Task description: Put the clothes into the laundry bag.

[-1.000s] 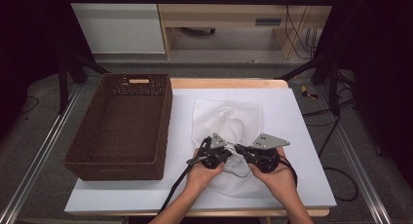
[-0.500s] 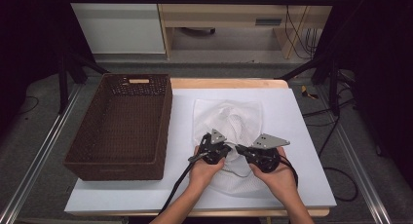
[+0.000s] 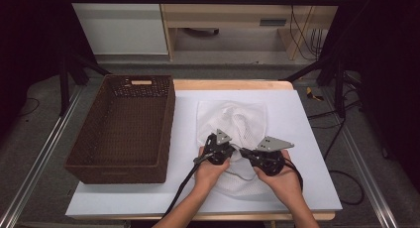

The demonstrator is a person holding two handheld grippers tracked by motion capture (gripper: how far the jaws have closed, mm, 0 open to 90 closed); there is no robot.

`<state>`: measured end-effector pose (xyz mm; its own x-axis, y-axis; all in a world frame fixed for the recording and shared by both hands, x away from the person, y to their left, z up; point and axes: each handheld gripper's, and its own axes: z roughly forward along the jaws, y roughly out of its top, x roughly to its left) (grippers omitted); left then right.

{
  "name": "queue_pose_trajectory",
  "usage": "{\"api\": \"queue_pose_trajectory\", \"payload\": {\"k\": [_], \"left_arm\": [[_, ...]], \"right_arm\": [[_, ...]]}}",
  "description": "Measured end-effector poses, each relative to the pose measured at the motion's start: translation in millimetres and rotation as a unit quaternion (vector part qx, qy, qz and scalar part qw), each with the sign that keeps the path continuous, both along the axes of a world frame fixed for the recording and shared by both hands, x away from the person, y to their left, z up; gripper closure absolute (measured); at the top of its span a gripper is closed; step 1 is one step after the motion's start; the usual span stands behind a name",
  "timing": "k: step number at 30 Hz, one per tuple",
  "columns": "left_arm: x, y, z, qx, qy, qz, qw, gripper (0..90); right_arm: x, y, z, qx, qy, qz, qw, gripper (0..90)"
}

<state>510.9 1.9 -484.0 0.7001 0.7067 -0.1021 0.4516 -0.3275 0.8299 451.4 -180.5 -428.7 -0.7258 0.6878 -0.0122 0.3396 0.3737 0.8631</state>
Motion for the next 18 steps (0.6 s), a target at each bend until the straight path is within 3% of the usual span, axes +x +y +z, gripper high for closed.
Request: {"api": "queue_pose_trajectory", "payload": {"k": [18], "left_arm": [[11.0,-5.1,2.2,-0.005,0.006,-0.008,0.9999,90.0]], "right_arm": [[-0.1,-0.7,0.9,0.002,-0.001,-0.002,1.0,89.1]]}}
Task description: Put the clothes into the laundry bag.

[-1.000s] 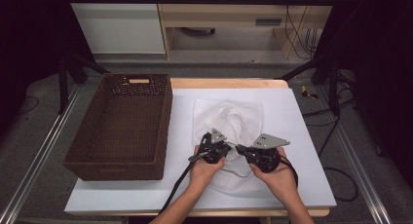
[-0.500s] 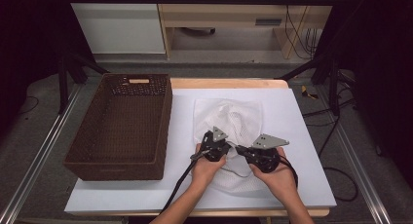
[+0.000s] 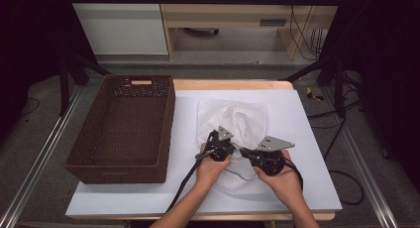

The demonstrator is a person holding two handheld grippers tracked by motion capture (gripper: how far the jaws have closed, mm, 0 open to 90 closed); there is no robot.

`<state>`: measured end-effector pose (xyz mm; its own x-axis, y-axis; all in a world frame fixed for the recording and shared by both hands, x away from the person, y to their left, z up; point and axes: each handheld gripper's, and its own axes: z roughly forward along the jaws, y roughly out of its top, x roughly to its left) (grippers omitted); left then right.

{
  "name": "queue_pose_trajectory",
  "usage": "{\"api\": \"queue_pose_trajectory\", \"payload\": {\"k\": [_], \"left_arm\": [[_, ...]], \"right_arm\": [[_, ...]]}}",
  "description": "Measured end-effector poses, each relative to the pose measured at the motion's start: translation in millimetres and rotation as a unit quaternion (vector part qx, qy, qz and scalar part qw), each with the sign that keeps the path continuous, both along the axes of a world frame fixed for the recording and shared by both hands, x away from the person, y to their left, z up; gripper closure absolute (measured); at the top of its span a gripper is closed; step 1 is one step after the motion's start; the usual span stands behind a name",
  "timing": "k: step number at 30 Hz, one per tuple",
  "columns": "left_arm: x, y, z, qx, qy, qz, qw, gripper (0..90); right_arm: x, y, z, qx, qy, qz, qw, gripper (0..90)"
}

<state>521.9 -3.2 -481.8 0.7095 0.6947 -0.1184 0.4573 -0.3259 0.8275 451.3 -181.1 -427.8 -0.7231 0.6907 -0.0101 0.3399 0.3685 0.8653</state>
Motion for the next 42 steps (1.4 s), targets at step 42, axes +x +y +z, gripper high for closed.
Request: {"api": "queue_pose_trajectory", "payload": {"k": [42], "left_arm": [[-11.8,10.9,4.2,0.005,0.007,-0.017,0.9998,90.0]], "right_arm": [[1.3,-4.5,1.1,0.006,-0.003,-0.006,1.0,89.1]]}}
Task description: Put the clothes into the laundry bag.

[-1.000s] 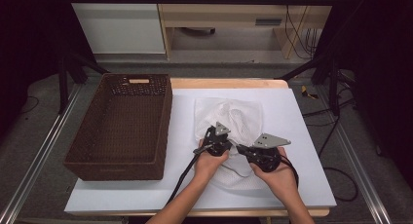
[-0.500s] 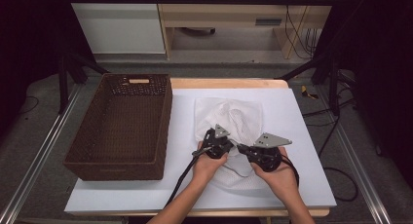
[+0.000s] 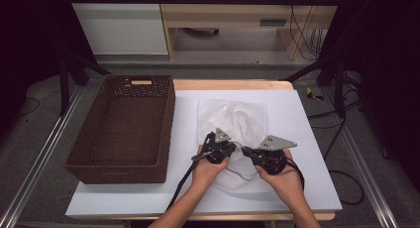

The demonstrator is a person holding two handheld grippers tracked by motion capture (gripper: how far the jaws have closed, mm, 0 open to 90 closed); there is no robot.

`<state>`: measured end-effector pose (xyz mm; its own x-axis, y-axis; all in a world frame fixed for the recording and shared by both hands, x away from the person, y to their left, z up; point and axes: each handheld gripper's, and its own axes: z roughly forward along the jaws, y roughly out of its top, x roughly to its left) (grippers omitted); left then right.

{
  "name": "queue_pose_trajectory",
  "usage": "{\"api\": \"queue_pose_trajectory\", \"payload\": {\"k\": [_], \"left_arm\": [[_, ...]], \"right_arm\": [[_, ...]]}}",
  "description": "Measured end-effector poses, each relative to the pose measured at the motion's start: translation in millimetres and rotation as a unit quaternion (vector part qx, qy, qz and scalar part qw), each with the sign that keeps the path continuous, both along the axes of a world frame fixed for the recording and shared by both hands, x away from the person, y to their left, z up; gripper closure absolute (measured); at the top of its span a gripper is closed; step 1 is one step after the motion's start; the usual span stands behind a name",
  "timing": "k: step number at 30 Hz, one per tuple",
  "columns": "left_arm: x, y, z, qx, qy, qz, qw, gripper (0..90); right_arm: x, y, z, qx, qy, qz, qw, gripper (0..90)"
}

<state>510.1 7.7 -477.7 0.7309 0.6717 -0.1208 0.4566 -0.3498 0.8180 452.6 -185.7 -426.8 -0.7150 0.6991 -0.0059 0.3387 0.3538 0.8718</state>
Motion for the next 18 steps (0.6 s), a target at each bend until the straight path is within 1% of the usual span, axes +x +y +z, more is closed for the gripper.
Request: {"api": "queue_pose_trajectory", "payload": {"k": [3,6,11,13,16,18], "left_arm": [[-5.4,3.6,1.8,0.001,0.0,-0.003,1.0,90.0],[-13.8,8.5,5.5,-0.001,-0.001,-0.004,1.0,90.0],[-31.3,16.0,16.1,-0.001,-0.004,-0.016,0.9999,90.0],[-38.8,19.6,23.2,0.004,-0.013,-0.021,0.9997,90.0],[-47.6,27.6,36.3,0.019,-0.039,-0.022,0.9988,90.0],[-51.2,33.8,44.0,0.024,-0.053,-0.017,0.9981,89.9]], "right_arm": [[0.1,-0.9,0.0,0.001,0.0,-0.001,1.0,89.1],[0.6,-1.6,-0.5,0.001,-0.001,-0.002,1.0,89.1],[1.0,-2.5,-1.2,0.0,-0.001,-0.002,1.0,89.1],[0.7,-2.6,-1.2,0.0,-0.002,-0.002,1.0,89.1],[0.3,-2.7,-0.8,0.001,-0.003,-0.002,1.0,89.1],[0.3,-2.6,-0.3,0.001,-0.003,-0.002,1.0,89.1]]}}
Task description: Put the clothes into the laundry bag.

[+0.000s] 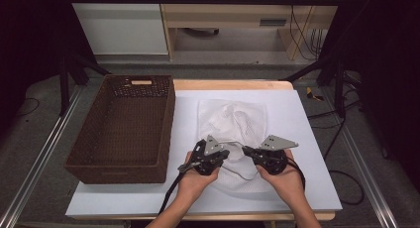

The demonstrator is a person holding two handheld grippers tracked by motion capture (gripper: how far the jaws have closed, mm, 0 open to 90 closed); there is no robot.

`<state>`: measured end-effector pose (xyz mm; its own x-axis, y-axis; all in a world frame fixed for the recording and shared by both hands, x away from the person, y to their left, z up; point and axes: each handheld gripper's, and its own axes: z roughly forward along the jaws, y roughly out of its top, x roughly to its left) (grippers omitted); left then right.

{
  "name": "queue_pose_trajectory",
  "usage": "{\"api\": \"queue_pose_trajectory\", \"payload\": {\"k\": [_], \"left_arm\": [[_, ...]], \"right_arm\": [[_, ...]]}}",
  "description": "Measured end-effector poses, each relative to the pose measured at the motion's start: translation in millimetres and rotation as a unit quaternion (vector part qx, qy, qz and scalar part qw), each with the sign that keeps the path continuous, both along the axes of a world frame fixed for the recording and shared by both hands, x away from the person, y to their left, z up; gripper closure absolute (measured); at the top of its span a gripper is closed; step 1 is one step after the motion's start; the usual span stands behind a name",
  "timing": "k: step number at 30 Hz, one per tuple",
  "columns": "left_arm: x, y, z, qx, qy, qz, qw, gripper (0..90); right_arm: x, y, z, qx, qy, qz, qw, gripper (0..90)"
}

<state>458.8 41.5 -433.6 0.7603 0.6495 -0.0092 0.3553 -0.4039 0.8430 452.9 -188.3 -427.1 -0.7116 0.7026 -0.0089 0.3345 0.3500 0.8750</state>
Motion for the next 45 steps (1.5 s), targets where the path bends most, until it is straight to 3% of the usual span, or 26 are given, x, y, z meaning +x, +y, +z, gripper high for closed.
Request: {"api": "queue_pose_trajectory", "payload": {"k": [7,15,22,29,45], "left_arm": [[5.0,17.0,6.3,0.025,-0.034,0.035,0.9985,76.5],[18.6,13.9,-13.0,0.061,-0.024,0.039,0.9971,67.1],[26.0,13.3,-22.6,0.08,-0.015,0.041,0.9959,74.2],[22.8,17.2,-21.1,0.077,-0.003,0.044,0.9961,88.3],[2.5,27.7,-15.3,0.079,0.004,0.034,0.9963,88.6]], "right_arm": [[0.5,-1.8,2.3,0.007,-0.002,-0.002,1.0,89.1],[0.6,-4.2,3.7,0.013,-0.003,-0.002,0.9999,89.1],[1.1,-5.6,3.2,0.013,-0.001,-0.002,0.9999,89.1],[2.0,-5.6,1.2,0.008,0.002,0.001,1.0,89.0],[4.3,-5.9,-5.8,-0.013,0.013,0.013,0.9997,88.9]]}}
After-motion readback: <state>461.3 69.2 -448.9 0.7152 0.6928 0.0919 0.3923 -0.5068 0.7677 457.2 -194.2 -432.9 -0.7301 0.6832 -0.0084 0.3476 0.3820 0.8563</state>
